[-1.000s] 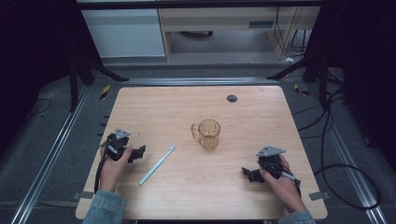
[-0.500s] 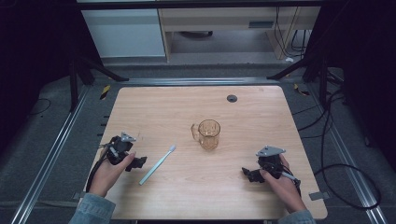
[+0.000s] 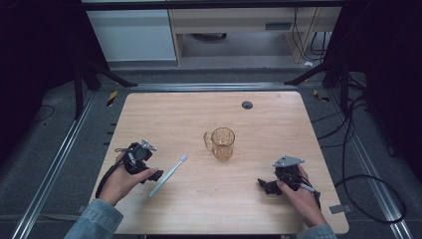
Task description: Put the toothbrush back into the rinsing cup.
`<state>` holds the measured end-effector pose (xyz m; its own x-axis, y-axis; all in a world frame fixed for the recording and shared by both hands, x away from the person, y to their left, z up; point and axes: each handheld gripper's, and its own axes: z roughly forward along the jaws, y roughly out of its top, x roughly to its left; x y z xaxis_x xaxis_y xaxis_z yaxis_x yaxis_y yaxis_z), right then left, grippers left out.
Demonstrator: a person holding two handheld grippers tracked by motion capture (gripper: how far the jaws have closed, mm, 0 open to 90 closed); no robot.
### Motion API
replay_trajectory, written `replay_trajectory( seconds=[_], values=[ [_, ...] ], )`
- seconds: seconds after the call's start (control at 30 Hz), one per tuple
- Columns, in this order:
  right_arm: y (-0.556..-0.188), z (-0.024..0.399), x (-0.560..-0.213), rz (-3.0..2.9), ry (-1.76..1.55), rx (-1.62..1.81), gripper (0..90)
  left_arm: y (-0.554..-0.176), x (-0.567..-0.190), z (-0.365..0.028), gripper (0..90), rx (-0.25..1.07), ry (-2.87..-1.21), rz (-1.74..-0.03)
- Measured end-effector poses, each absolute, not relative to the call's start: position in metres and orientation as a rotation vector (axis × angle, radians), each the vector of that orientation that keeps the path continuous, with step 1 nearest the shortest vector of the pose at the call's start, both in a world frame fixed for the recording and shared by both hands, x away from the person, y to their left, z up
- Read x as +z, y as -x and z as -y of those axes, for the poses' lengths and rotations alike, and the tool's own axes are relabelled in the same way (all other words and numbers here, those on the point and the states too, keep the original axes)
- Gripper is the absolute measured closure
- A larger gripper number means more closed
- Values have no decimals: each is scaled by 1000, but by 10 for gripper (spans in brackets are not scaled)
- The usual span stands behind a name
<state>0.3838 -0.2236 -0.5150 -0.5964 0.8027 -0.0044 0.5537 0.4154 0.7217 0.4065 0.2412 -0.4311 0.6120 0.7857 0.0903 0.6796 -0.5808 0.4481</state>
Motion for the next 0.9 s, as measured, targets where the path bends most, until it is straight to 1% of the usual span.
replay_trajectory(
  seconds=[0.13,0.3,0.37,0.4,0.5,0.63,0.9],
  values=[
    [-384,224,-515,-2326,-1166,989,4,-411,-430,-235,190,344,-2503,-1158],
    [-384,224,-515,-2325,-1165,989,4,-419,-428,-227,297,281,-2536,-1139],
    [-384,224,-515,-2326,-1166,990,4,-420,-428,-226,337,275,-2542,-1140],
    [-384,224,-515,-2325,-1164,988,4,-423,-428,-224,337,275,-2561,-1136],
    [-384,224,-515,-2326,-1167,989,4,-426,-430,-219,404,237,-2575,-1130],
    [-384,224,-515,-2326,-1165,989,4,-430,-432,-211,464,204,-2616,-1114],
    [-384,224,-515,-2326,-1167,989,4,-439,-443,-197,546,139,-2684,-1111]
  ],
)
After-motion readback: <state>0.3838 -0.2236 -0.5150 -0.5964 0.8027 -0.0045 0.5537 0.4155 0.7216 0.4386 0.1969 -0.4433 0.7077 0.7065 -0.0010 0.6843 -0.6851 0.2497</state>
